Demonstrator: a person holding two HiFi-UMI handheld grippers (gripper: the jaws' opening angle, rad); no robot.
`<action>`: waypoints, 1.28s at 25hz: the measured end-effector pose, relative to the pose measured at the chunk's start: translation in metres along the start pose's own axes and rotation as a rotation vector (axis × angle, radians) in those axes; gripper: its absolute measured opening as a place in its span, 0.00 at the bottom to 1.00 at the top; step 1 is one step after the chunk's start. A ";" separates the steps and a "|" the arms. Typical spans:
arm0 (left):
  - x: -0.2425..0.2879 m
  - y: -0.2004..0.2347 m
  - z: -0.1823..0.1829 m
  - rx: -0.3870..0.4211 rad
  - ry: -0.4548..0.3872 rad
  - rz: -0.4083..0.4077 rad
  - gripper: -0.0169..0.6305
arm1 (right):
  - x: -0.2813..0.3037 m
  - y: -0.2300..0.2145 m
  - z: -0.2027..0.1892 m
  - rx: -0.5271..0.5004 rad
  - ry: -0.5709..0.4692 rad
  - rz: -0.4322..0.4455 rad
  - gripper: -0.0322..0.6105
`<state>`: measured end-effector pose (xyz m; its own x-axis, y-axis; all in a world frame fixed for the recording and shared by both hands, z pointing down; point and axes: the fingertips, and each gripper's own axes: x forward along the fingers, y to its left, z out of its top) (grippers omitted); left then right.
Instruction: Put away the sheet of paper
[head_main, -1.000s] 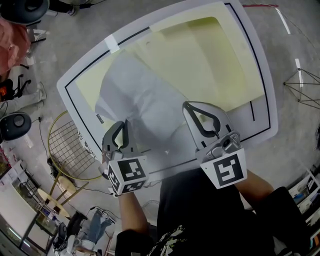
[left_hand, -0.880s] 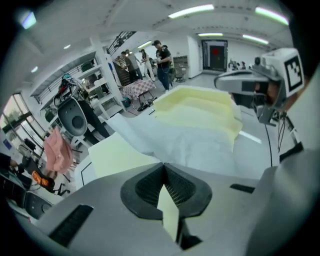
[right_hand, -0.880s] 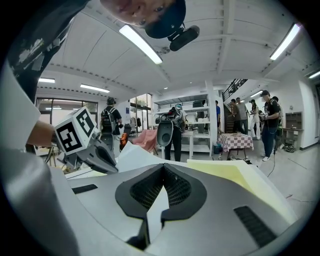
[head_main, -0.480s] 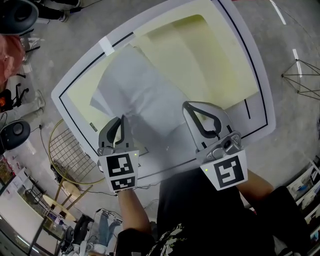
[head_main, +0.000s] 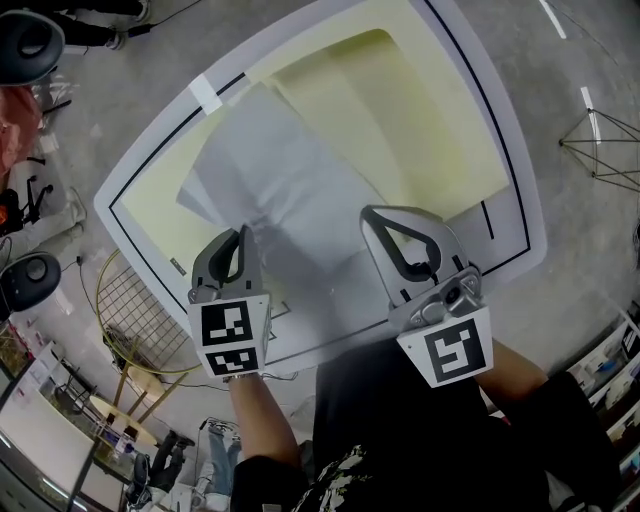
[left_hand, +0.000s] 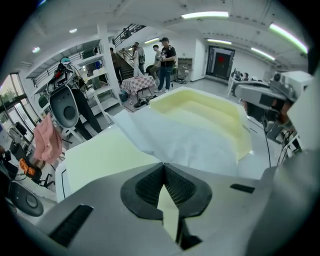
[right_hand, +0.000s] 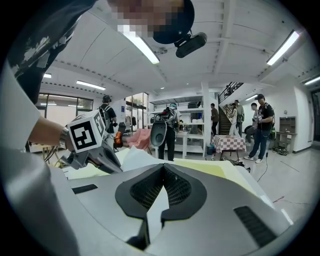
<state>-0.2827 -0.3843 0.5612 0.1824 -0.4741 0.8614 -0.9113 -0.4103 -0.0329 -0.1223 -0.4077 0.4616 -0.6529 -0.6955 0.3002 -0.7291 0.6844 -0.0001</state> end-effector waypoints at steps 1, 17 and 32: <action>0.001 0.000 0.002 -0.005 -0.002 -0.003 0.03 | 0.000 -0.001 0.001 -0.002 0.001 0.001 0.05; 0.014 -0.004 0.030 -0.056 -0.047 -0.005 0.03 | 0.003 -0.015 -0.004 -0.042 0.003 0.033 0.05; 0.033 -0.015 0.044 -0.016 -0.053 -0.053 0.03 | 0.000 -0.031 -0.008 -0.042 -0.009 -0.024 0.05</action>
<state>-0.2469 -0.4285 0.5681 0.2494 -0.4931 0.8335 -0.9058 -0.4233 0.0206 -0.0975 -0.4273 0.4687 -0.6373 -0.7136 0.2910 -0.7354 0.6760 0.0471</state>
